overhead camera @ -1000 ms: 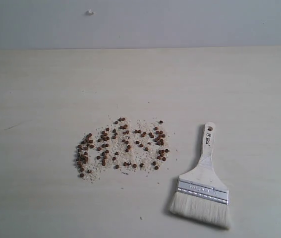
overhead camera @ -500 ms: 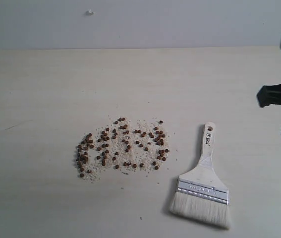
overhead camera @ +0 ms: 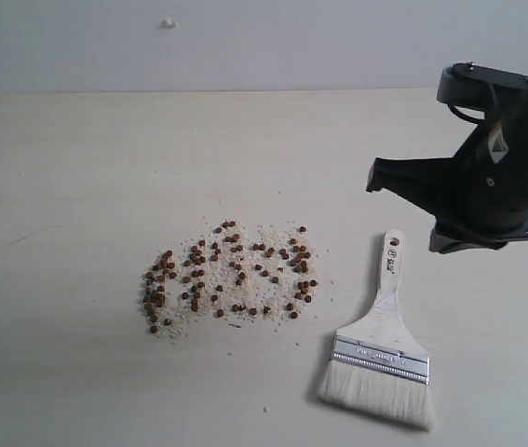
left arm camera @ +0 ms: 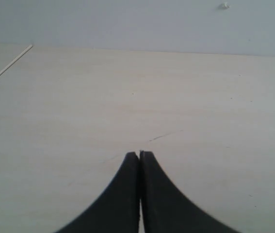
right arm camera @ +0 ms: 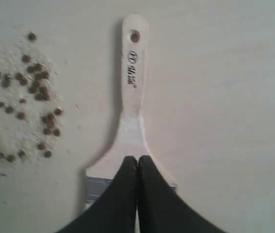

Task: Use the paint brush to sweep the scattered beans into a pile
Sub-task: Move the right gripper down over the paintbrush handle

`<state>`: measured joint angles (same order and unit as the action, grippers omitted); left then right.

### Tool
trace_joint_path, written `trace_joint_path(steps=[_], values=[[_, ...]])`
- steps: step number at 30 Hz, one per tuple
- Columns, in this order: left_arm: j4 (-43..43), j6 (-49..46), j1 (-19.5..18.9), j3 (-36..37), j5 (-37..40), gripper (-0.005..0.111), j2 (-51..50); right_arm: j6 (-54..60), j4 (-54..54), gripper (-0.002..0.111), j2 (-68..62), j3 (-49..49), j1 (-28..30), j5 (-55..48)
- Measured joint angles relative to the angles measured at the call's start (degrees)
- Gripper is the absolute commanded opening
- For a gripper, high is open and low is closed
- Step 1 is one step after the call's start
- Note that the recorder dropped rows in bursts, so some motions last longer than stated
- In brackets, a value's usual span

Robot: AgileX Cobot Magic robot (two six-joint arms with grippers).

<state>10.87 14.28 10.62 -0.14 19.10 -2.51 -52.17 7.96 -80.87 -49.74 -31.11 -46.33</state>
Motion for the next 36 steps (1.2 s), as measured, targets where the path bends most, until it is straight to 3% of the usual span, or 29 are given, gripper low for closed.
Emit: trace_joint_path(steps=[5, 8, 10, 16, 18, 29, 36], values=[[0.0, 0.0, 0.0, 0.0, 0.0, 0.0, 0.0, -3.0, -2.0, 0.0, -3.8, 3.5, -0.1, 10.6], [0.0, 0.0, 0.0, 0.0, 0.0, 0.0, 0.0, -4.5, -1.5, 0.007, -7.7, 4.5, -0.1, 12.2], [0.0, 0.0, 0.0, 0.0, 0.0, 0.0, 0.0, -4.8, -0.5, 0.014, -10.0, 4.6, -0.1, 12.9], [0.0, 0.0, 0.0, 0.0, 0.0, 0.0, 0.0, -5.0, 0.9, 0.048, -16.0, 4.7, -0.1, 19.3], [0.0, 0.0, 0.0, 0.0, 0.0, 0.0, 0.0, -5.0, 2.1, 0.053, -16.9, 4.7, -0.1, 20.0], [0.0, 0.0, 0.0, 0.0, 0.0, 0.0, 0.0, -6.5, 4.6, 0.053, -18.7, 4.4, 3.7, 20.1], [0.0, 0.0, 0.0, 0.0, 0.0, 0.0, 0.0, 2.1, 0.7, 0.053, -21.0, -3.6, 3.7, 8.2]])
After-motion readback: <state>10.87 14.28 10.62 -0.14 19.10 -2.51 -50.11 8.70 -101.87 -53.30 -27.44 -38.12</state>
